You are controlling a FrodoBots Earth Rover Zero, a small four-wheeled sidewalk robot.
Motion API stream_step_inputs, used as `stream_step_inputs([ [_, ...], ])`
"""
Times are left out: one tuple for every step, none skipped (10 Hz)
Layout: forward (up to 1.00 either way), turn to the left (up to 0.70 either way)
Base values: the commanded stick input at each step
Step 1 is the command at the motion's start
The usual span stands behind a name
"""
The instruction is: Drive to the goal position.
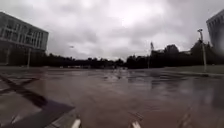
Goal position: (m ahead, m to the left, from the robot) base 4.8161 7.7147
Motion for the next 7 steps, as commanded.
stream_step_inputs([
  [1.00, 0.00],
  [1.00, 0.01],
  [1.00, 0.08],
  [1.00, 0.17],
  [1.00, 0.20],
  [1.00, 0.18],
  [1.00, 0.13],
])
